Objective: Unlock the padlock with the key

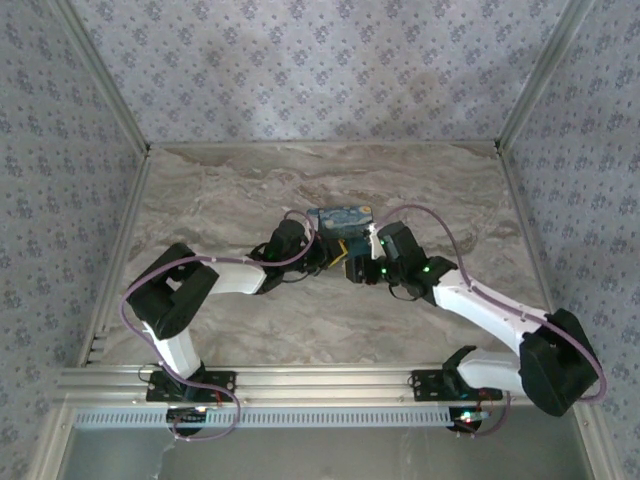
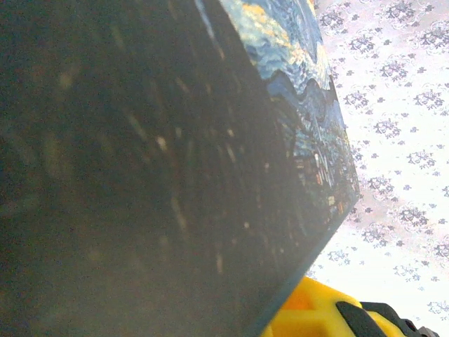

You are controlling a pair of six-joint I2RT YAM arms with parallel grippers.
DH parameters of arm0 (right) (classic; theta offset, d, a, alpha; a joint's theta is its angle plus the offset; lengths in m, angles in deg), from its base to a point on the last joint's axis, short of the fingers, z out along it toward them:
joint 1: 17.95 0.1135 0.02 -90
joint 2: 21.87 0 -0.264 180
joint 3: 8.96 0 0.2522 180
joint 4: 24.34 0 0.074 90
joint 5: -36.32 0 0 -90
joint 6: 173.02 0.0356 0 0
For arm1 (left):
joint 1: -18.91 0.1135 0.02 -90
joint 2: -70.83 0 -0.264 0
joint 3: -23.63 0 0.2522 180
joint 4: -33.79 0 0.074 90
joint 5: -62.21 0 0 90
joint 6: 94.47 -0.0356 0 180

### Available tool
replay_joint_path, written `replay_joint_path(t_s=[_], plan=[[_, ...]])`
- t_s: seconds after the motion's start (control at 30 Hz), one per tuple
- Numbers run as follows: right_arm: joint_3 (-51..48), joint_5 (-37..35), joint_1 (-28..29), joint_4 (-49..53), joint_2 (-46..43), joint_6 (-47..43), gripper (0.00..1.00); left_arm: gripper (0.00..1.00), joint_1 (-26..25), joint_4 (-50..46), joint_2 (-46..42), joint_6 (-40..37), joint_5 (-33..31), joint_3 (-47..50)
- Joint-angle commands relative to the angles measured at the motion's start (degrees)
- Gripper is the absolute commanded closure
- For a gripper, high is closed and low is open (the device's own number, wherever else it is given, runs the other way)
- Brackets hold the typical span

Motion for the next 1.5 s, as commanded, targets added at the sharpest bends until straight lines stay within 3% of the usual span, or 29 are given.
replay_joint_path(t_s=[0.0,0.87,1.13,1.17,1.27,1.33,1.47], plan=[[2.92,-1.73,0.68,0.4,1.78,-2.88,0.54,0.99,-0.06,1.44,-2.4,-0.78,1.6,-1.8],[9.29,-7.11,3.02,0.51,11.38,-7.19,0.61,0.99,-0.11,1.69,-2.25,-0.34,2.47,-2.77],[9.78,-9.7,3.65,0.54,11.49,-7.96,0.7,0.99,-0.1,1.96,-2.31,-0.17,2.58,-2.51],[10.05,-9.84,3.65,0.83,11.66,-8.19,0.73,0.99,-0.11,1.96,-2.31,-0.17,2.54,-2.42],[10.27,-8.94,3.61,0.88,11.92,-8.77,0.93,0.99,-0.04,2.05,-2.23,-0.16,2.59,-2.25],[10.01,-7.92,3.65,0.38,11.9,-8.73,0.99,0.99,-0.06,2.36,-2.27,-0.16,2.59,-2.11],[9.47,-7.04,3.57,-0.24,11.94,-8.07,1.0,0.98,-0.09,2.4,-2.31,-0.17,2.49,-1.73]])
